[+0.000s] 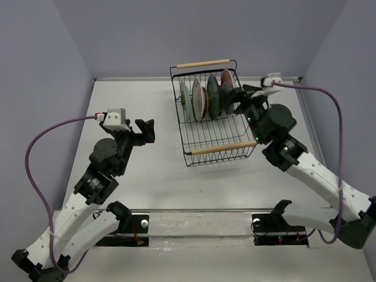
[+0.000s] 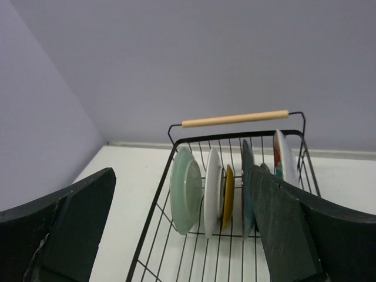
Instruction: Load the plates into the dish rack
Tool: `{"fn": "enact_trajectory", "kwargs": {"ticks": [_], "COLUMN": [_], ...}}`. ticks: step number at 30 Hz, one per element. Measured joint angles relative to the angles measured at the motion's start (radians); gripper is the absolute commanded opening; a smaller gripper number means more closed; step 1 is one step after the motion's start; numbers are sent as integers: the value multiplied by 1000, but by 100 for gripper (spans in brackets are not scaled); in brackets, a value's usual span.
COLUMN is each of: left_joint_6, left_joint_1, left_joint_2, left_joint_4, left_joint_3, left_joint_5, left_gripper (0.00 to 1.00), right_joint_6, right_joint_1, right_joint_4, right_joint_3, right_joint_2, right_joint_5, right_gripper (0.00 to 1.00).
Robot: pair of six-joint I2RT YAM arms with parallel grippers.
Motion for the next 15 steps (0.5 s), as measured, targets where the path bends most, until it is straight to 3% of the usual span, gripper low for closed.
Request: {"fn": "enact_trajectory", "kwargs": {"ticks": [5,9,15], "left_joint_6": [4,9,3], "left_joint_1": [0,0,0], "left_joint_2": [-27,-56,-42], "left_joint_4": [13,49,72], "left_joint_3": [0,1,49], "left_joint_5": [1,13,37], "left_gripper": [99,99,99], "right_joint_6": [-8,-13,-2], "right_joint_1": [0,0,0], "right_joint_4": [102,119,128], "right_joint_3": [-242,-382,-475], "right_joint_2": [-326,-484,-553], "right_joint_5": [78,137,164], "right_gripper": [100,100,100]}}
